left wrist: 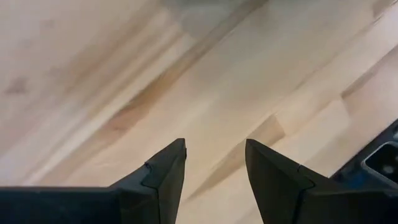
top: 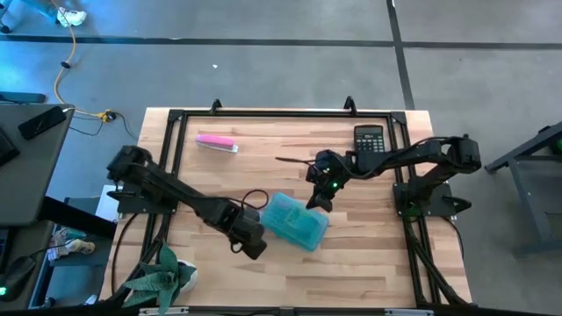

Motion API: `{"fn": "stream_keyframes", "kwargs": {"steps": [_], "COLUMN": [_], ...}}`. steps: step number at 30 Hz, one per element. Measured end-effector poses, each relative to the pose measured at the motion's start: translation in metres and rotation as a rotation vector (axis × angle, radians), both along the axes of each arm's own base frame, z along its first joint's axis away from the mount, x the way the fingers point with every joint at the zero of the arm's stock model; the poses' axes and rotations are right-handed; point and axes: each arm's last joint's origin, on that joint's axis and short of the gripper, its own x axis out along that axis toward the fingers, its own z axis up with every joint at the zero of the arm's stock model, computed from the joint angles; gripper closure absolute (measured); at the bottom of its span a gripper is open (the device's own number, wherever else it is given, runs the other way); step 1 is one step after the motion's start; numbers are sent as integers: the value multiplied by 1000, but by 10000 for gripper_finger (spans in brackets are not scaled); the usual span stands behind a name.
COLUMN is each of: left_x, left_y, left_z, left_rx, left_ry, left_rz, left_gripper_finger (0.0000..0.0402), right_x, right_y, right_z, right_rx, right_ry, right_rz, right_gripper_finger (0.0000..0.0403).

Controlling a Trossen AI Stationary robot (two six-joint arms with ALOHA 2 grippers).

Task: Pack school essentials
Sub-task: Close the supply box

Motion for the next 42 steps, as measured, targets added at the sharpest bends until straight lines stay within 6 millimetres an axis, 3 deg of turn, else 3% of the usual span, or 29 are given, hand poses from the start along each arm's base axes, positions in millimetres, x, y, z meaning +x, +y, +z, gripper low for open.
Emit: {"fn": "stream_keyframes", "kwargs": {"steps": [5, 14, 27, 35, 42], "left_x": [-4, 20, 33, 34, 35], "left_y": [14, 57, 83, 92, 95], "left_z": [22, 42, 13, 8, 4], "left_rx": [95, 271, 381, 406, 393], "left_ry": [-94, -367, -287, -266, -252], "left_rz": [-53, -175, -324, -363, -390], "left_gripper_finger": [245, 245, 250, 293, 346], "right_x": [4, 5, -7, -16, -20], "right_y": [18, 42, 85, 101, 97], "right_z": [2, 1, -6, -10, -12], "right_rx": [-14, 1, 9, 3, -17], "right_ry": [-20, 65, 222, 307, 363], "right_rz": [-3, -152, -343, -411, -449], "right_gripper_finger": [403, 403, 403, 403, 403]}}
